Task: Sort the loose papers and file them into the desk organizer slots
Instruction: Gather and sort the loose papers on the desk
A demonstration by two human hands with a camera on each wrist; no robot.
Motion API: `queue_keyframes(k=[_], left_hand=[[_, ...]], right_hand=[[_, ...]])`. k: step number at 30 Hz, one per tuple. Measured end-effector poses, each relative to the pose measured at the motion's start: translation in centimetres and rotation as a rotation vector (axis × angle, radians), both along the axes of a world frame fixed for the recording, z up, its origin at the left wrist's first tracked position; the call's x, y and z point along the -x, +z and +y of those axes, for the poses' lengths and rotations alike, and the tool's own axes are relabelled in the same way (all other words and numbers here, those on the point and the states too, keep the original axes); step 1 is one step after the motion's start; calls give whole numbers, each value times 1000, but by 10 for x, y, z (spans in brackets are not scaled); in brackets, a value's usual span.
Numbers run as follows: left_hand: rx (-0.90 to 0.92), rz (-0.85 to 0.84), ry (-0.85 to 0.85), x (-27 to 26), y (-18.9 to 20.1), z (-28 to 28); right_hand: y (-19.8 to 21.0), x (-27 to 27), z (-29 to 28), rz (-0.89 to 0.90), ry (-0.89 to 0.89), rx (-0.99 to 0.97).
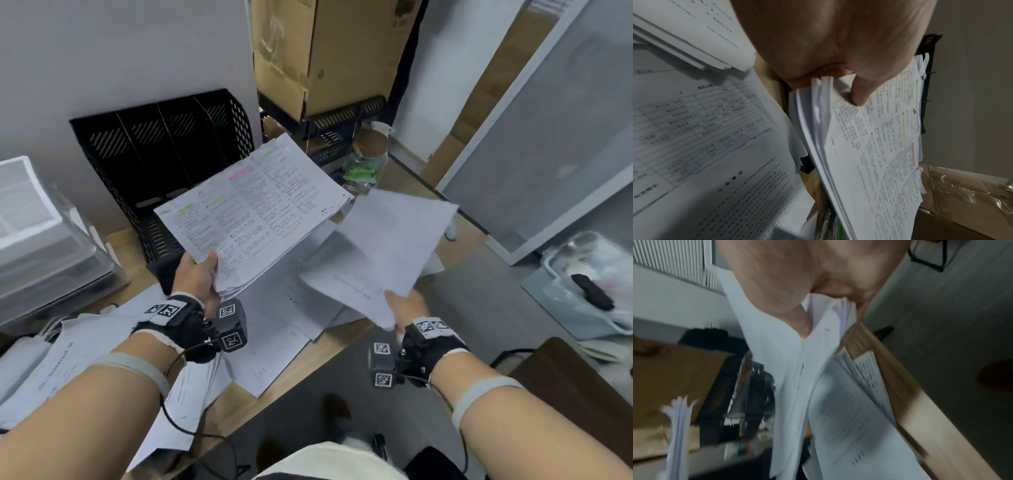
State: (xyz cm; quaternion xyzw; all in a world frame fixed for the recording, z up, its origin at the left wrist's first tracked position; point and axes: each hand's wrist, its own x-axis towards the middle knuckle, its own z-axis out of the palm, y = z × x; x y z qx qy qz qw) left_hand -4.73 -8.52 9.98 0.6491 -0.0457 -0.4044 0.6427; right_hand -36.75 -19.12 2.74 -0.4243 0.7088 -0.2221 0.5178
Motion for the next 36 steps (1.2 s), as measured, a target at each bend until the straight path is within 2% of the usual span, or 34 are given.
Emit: queue_keyframes(k=[2,4,6,7,10,13,16,20,23,28,33,36], left_hand=[[-10,-7,-12,-4,-6,3],[-28,-15,-16,-7,-14,7],[-61,-13,-12,-12,-25,12],[-70,-7,-8,-13,-30,14],[-96,-6,-39,-15,-46,16],[-132,-8,-88,-11,-63,12],[-196,-18,-164,-3,-80,5],[-290,-31,-231,11,-108,-17],[-354,-40,-267,25,-122,-36],[-457,-63,-242,46,-133,-61],[-542,-49,-244,47,-133,-63],[-615,-33,-188,58,-137,-80]], right_hand=[[-5,-33,22,-160,154,-165],[-1,-66,51,-327,281,-421],[-4,-88,63,-267,508,-584],[-6,-94,63,-197,561,-594],[-17,-87,42,-113,435,-521],[-27,-54,4,-54,347,-368],[-37,-8,-37,148,354,-222],[-38,47,-97,397,230,-131],[-48,69,-138,469,170,-95],[-59,78,-185,629,314,-104],[-64,67,-191,875,338,-182],[-75,67,-223,929,402,-213]])
